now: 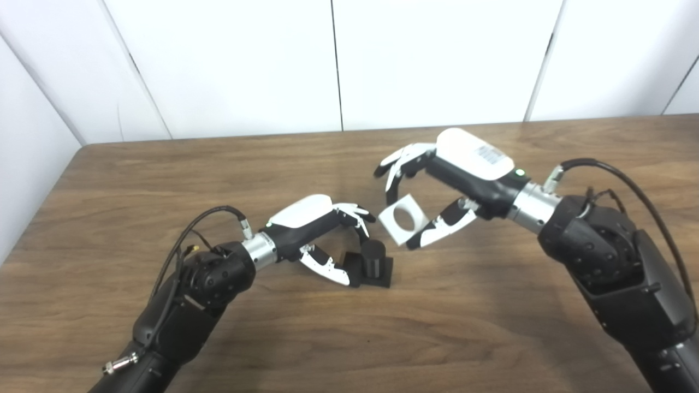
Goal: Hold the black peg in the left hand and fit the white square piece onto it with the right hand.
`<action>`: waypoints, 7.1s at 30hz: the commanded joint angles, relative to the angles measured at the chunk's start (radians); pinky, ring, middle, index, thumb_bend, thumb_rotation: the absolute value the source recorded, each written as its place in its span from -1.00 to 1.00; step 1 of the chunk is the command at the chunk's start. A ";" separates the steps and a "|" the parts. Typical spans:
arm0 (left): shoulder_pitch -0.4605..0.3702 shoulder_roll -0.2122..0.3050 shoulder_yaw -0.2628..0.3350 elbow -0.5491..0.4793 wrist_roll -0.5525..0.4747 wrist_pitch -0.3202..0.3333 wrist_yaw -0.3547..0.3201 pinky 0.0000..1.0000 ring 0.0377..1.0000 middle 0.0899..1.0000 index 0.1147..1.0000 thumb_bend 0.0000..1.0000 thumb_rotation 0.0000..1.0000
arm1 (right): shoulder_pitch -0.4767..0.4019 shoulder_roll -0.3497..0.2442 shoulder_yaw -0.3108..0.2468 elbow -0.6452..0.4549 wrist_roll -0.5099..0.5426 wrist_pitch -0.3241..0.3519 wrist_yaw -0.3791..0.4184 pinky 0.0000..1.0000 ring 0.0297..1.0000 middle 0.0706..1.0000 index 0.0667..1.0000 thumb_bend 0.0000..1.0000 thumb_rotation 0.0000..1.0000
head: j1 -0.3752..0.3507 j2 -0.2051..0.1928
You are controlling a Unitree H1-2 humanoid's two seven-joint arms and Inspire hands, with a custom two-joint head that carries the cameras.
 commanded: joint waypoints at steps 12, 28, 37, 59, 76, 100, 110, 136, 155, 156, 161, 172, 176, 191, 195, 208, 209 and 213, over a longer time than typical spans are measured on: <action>0.011 -0.013 -0.029 0.015 0.024 0.036 -0.028 0.67 0.86 0.72 0.00 0.61 -0.43 | -0.073 0.034 0.017 0.034 0.012 0.017 0.046 0.34 0.58 0.47 -0.11 0.03 -0.73 | 0.019 0.008; 0.020 -0.018 -0.032 0.020 0.026 0.031 -0.018 0.67 0.86 0.73 -0.02 0.60 -0.41 | -0.078 0.065 0.010 0.141 -0.011 -0.011 0.004 0.35 0.57 0.48 -0.11 0.03 -0.73 | 0.021 0.009; 0.021 -0.022 -0.035 0.023 0.025 0.029 -0.017 0.68 0.86 0.72 -0.03 0.60 -0.41 | -0.070 0.075 0.011 0.179 -0.014 -0.023 -0.038 0.33 0.57 0.49 -0.11 0.03 -0.73 | 0.021 0.010; 0.017 -0.027 -0.035 0.030 0.023 0.027 -0.013 0.70 0.87 0.72 -0.03 0.58 -0.39 | -0.065 0.122 0.029 0.145 -0.021 0.006 -0.027 0.35 0.58 0.49 -0.11 0.03 -0.73 | 0.024 0.017; 0.019 -0.017 -0.027 0.020 0.019 0.014 -0.006 0.62 0.85 0.69 -0.03 0.58 -0.41 | -0.036 0.102 0.042 0.160 -0.026 -0.028 -0.026 0.34 0.56 0.46 -0.11 0.03 -0.73 | 0.018 0.031; 0.026 -0.020 -0.026 0.011 0.018 0.030 -0.012 0.66 0.85 0.70 -0.03 0.60 -0.44 | -0.032 0.094 0.038 0.165 -0.021 -0.018 -0.026 0.35 0.56 0.46 -0.11 0.03 -0.73 | 0.020 0.037; 0.024 -0.024 -0.030 0.014 0.024 0.021 -0.007 0.63 0.85 0.68 -0.04 0.59 -0.42 | -0.024 0.107 0.044 0.170 -0.021 -0.017 -0.033 0.36 0.56 0.47 -0.11 0.03 -0.73 | 0.027 0.039; 0.033 -0.022 -0.036 -0.001 0.031 0.033 -0.006 0.61 0.85 0.70 -0.03 0.57 -0.43 | -0.064 0.114 0.088 0.223 -0.057 -0.042 -0.047 0.31 0.54 0.43 -0.11 0.03 -0.73 | 0.033 0.048; 0.034 -0.019 -0.031 -0.012 0.028 0.052 -0.012 0.60 0.85 0.71 -0.03 0.60 -0.47 | -0.053 0.091 0.086 0.207 -0.060 -0.008 -0.030 0.32 0.55 0.49 -0.08 0.03 -0.71 | 0.031 0.051; 0.034 -0.019 -0.032 -0.012 0.027 0.055 -0.014 0.60 0.85 0.71 -0.04 0.60 -0.47 | -0.053 0.090 0.086 0.205 -0.062 -0.004 -0.028 0.32 0.55 0.50 -0.08 0.04 -0.71 | 0.032 0.051; 0.031 -0.019 -0.033 -0.009 0.021 0.059 -0.021 0.66 0.86 0.71 -0.05 0.60 -0.45 | -0.054 0.087 0.082 0.197 -0.062 0.005 -0.018 0.34 0.55 0.56 0.36 0.61 -0.51 | 0.031 0.052; 0.030 -0.017 -0.033 -0.009 0.024 0.056 -0.020 0.66 0.86 0.71 -0.06 0.60 -0.41 | -0.054 0.085 0.079 0.192 -0.073 0.012 -0.003 0.36 0.56 0.57 0.31 0.64 -0.50 | 0.031 0.052; 0.030 -0.017 -0.031 -0.010 0.020 0.063 -0.024 0.66 0.86 0.71 -0.05 0.60 -0.44 | -0.052 0.086 0.077 0.191 -0.072 0.014 -0.004 0.35 0.57 0.59 0.36 0.66 -0.51 | 0.032 0.052; 0.037 -0.010 -0.032 -0.003 0.025 0.059 -0.015 0.63 0.85 0.72 -0.03 0.60 -0.46 | -0.052 0.092 -0.056 0.165 0.029 0.065 -0.064 0.34 0.57 0.60 0.46 0.62 -0.46 | 0.015 0.040; 0.040 -0.002 -0.031 0.008 0.027 0.042 -0.009 0.62 0.85 0.72 -0.02 0.60 -0.44 | -0.059 0.081 -0.108 0.168 0.057 0.063 -0.084 0.28 0.54 0.59 0.47 0.54 -0.48 | -0.002 0.031; 0.067 0.012 -0.004 0.023 0.006 0.021 0.003 0.66 0.84 0.71 0.08 0.62 -0.46 | 0.076 0.149 -0.252 0.121 0.167 0.121 -0.218 0.34 0.49 0.52 0.45 0.47 -0.58 | -0.052 0.016; 0.070 0.013 -0.002 0.025 0.005 0.017 0.006 0.64 0.83 0.71 0.09 0.62 -0.45 | 0.092 0.162 -0.260 0.116 0.171 0.125 -0.234 0.34 0.49 0.52 0.43 0.44 -0.61 | -0.057 0.015; 0.087 0.010 0.007 0.022 0.006 0.022 0.028 0.57 0.82 0.72 0.24 0.63 -0.40 | 0.161 0.205 -0.278 0.096 0.173 0.131 -0.284 0.27 0.49 0.54 0.45 0.27 -0.64 | -0.075 0.012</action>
